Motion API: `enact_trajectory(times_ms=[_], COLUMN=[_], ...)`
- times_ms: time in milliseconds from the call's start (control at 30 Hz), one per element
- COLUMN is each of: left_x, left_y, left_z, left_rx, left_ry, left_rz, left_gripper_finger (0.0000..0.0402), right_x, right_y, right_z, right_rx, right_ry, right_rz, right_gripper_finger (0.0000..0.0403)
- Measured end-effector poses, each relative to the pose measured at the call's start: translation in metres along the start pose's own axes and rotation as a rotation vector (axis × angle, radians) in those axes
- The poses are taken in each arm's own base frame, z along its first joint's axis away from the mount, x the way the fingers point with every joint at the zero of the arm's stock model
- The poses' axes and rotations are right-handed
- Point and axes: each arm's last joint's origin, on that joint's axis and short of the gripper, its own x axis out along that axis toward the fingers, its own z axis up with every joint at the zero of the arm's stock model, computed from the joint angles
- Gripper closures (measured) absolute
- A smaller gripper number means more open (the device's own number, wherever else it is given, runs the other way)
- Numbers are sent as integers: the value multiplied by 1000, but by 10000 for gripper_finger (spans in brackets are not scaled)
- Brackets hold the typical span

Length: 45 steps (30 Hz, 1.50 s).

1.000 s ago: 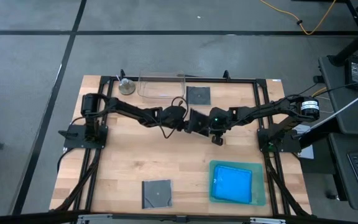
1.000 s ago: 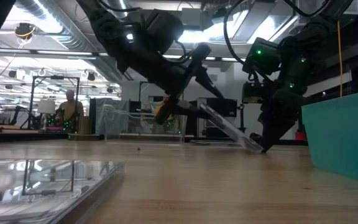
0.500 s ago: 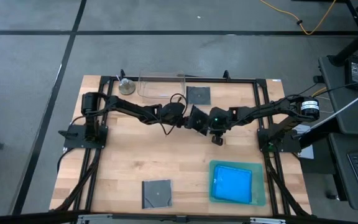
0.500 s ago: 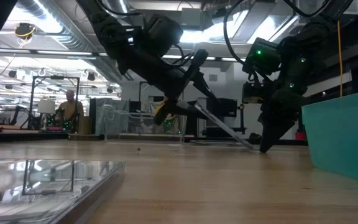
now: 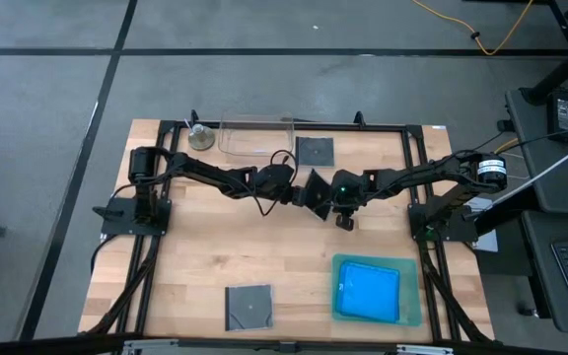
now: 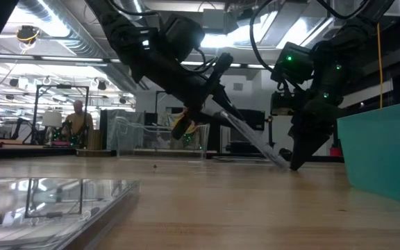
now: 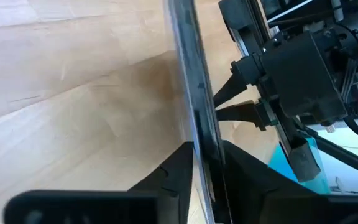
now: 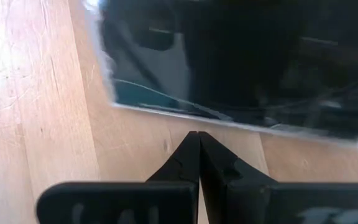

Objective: Pick & place jewel cases by type
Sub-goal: Put the middle black cd case into the transparent bin

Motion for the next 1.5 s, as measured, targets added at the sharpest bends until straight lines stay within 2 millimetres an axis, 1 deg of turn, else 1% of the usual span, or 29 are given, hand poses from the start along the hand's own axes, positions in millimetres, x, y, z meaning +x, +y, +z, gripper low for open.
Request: enact_trajectory(times_ms=[367, 500, 633, 800, 900, 1033, 1233, 1333, 1500], left_x=[0, 0, -1, -13, -24, -43, -84, -105, -141], left_y=[1, 1, 0, -9, -16, -25, -40, -49, -66], left_z=[1, 2, 5, 15, 25, 41, 62, 69, 77], left_rx=[6, 7, 5, 45, 84, 120, 203, 256, 340], left_ry=[-10, -13, -21, -58, -93, -149, -240, -296, -415], left_rz=[11, 12, -1, -28, -50, -56, -34, -34, -55], left_gripper_finger=[374, 381, 379, 381, 381, 381, 381, 381, 381], right_x=[0, -3, -10, -24, -34, -49, -76, -91, -111], right_y=[0, 0, 1, 2, 2, 4, 6, 7, 8], right_z=[-1, -1, -1, -2, -4, -2, 1, 1, 3], right_rx=[1, 5, 31, 71, 82, 111, 150, 174, 187], right_ry=[14, 9, -7, -23, -32, -91, -232, -308, -431], right_rz=[0, 5, 8, -27, -55, -53, -98, -127, -138], right_gripper_finger=[393, 393, 397, 392, 391, 397, 392, 388, 398])
